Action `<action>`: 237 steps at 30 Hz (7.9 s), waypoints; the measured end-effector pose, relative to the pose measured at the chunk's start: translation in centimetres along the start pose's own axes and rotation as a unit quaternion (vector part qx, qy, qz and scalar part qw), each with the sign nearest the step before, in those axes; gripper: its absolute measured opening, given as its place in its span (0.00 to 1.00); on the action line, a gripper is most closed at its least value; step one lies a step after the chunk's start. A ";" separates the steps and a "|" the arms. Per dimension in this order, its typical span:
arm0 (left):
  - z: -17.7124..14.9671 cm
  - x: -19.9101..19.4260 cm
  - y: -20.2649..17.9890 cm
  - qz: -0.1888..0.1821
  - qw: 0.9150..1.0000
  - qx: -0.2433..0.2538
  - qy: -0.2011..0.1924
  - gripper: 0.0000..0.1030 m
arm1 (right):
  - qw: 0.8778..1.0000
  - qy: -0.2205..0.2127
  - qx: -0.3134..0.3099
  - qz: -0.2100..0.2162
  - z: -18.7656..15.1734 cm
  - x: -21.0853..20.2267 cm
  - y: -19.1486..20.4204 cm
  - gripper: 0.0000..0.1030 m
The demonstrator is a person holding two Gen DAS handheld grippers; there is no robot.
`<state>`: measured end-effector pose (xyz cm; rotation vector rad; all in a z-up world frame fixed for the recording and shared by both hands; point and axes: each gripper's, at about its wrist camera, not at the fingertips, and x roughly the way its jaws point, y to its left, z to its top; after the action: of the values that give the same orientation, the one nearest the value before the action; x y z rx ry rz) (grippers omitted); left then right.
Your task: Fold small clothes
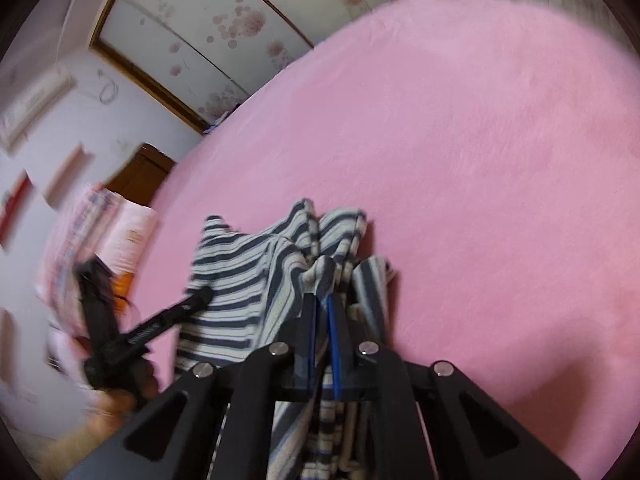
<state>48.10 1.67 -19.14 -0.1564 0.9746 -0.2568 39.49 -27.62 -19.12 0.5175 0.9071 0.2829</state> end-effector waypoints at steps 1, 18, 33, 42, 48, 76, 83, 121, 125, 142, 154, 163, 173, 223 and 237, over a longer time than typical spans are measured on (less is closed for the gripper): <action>-0.1 0.0 -0.1 0.002 1.000 0.001 -0.002 0.23 | 1.000 -0.011 -0.003 -0.013 -0.1 -0.4 0.1 0.04; -0.9 -0.5 -0.1 0.023 1.000 -0.008 0.000 0.60 | 0.995 -0.009 0.002 -0.097 -0.8 -0.3 0.3 0.06; -2.3 -10.9 -3.3 0.020 0.999 0.046 -0.021 0.94 | 0.996 -0.054 -0.036 -0.060 -1.7 -8.5 5.8 0.31; -3.0 -15.7 -3.9 -0.003 0.997 0.071 -0.008 1.00 | 0.994 -0.055 -0.081 -0.048 -2.8 -12.2 8.8 0.67; -4.7 -16.0 -3.0 -0.067 0.995 0.068 0.012 1.00 | 0.994 0.008 -0.101 -0.029 -3.8 -11.3 8.1 0.72; -3.2 1.3 2.4 -0.286 0.951 -0.081 0.080 0.99 | 0.978 0.128 0.038 0.161 -1.3 5.9 -2.7 0.72; -2.7 2.6 2.2 -0.319 0.942 -0.087 0.059 0.97 | 0.974 0.122 0.037 0.188 -0.5 7.2 -3.0 0.44; 0.8 -31.7 9.0 -0.037 0.991 0.070 -0.107 0.29 | 0.971 -0.046 -0.201 0.122 -3.2 -8.3 29.5 0.24; 2.9 -31.6 15.7 0.011 0.993 0.073 -0.094 0.29 | 0.971 -0.028 -0.171 0.166 -3.4 -2.5 33.1 0.24; 7.5 -8.7 31.6 0.112 0.993 0.031 -0.006 0.48 | 0.986 0.056 -0.123 0.100 -4.2 25.9 34.6 0.25; 10.9 -7.0 38.2 0.019 0.994 -0.103 0.008 0.99 | 0.969 0.171 -0.053 0.171 -0.4 30.5 30.4 0.47; 15.2 -3.6 38.2 0.016 0.997 -0.080 0.009 0.94 | 0.963 0.166 -0.071 0.199 1.0 33.6 31.7 0.47; 17.4 -4.3 37.5 0.206 0.970 -0.041 -0.119 0.52 | 0.977 0.047 -0.165 0.130 0.8 30.8 33.8 0.27; -18.7 -44.7 -6.5 0.071 0.990 -0.003 -0.119 0.99 | 0.977 -0.048 -0.149 -0.142 -21.3 -26.0 29.0 0.64; -24.0 -48.6 -9.6 0.094 0.989 -0.010 -0.110 0.99 | 0.976 -0.059 -0.139 -0.159 -25.4 -30.5 28.7 0.69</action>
<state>0.76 5.93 8.57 -0.1075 0.7667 -0.0550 0.53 -9.20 4.04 0.1239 0.8039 0.0843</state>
